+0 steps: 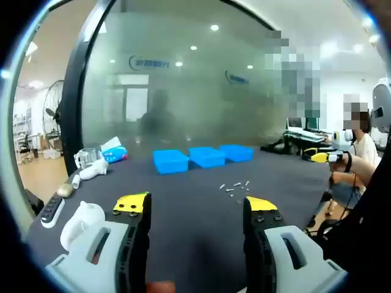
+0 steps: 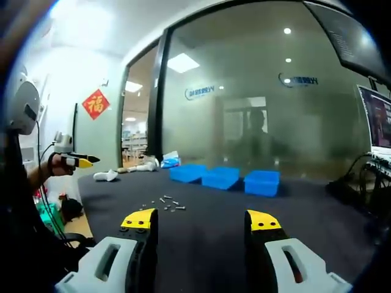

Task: Sort the screws, nuts, and washers into the corresponding bins

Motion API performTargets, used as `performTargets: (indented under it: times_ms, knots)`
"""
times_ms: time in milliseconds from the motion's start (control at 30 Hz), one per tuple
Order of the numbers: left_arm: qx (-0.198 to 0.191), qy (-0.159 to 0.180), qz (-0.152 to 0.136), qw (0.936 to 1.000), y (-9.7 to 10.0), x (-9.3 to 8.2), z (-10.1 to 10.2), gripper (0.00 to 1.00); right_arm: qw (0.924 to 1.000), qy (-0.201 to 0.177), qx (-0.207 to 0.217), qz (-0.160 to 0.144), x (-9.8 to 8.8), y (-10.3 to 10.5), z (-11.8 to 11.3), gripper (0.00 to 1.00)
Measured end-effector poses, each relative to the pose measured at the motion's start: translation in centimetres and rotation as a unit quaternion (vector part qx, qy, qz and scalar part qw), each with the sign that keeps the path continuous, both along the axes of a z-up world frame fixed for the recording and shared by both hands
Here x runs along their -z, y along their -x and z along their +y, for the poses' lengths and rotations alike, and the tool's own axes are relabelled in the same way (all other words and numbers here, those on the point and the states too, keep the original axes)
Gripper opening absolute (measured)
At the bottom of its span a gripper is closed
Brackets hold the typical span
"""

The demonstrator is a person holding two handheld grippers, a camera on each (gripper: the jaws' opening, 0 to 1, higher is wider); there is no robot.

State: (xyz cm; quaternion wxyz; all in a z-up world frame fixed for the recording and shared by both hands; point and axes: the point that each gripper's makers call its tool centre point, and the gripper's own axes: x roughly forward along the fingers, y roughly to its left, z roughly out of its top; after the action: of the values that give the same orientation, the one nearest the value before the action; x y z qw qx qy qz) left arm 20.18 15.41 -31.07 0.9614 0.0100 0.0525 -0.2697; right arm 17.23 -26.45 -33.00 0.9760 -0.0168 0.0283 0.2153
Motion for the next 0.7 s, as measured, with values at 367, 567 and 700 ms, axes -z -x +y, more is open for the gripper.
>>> performTargets:
  times_ms: [367, 567, 700]
  knots:
    - [0.002, 0.000, 0.000, 1.0000, 0.07, 0.11, -0.01, 0.59, 1.0000, 0.001, -0.003, 0.002, 0.15, -0.01, 0.21, 0.53]
    - [0.003, -0.001, 0.000, 1.0000, 0.14, 0.13, -0.04, 0.59, 1.0000, 0.001, -0.004, 0.004, 0.28, 0.02, 0.32, 0.53]
    - [0.005, 0.000, 0.001, 1.0000, 0.18, 0.19, -0.20, 0.59, 1.0000, 0.003, -0.005, 0.005, 0.35, 0.04, 0.41, 0.53]
